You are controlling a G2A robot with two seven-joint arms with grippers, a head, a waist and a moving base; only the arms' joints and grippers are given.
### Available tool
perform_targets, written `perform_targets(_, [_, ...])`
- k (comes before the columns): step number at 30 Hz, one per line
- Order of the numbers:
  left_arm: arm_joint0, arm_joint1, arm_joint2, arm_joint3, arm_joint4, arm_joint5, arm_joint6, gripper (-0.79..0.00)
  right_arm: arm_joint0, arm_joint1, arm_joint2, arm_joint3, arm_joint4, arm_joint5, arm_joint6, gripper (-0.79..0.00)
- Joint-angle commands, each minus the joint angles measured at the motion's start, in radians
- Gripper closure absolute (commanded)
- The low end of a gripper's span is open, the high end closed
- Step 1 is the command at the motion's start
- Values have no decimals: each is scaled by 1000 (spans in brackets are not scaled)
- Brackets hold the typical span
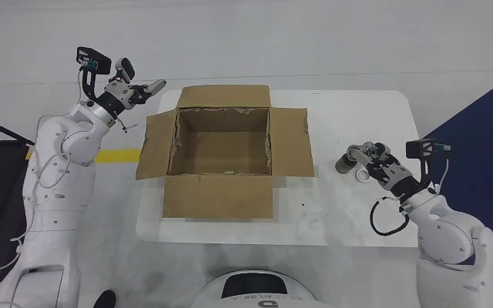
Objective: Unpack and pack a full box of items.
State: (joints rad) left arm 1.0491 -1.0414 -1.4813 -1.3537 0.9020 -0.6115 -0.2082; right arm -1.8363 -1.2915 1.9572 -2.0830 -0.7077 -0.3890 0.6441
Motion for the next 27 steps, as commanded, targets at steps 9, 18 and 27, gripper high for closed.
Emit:
perform_targets(9, [0, 0, 0, 0, 0, 0, 0, -785, 0, 0, 0, 0, 0, 0, 0, 0])
perform_targets(18, [0, 0, 0, 0, 0, 0, 0, -785, 0, 0, 0, 0, 0, 0, 0, 0])
perform_targets(27, [0, 0, 0, 0, 0, 0, 0, -785, 0, 0, 0, 0, 0, 0, 0, -135])
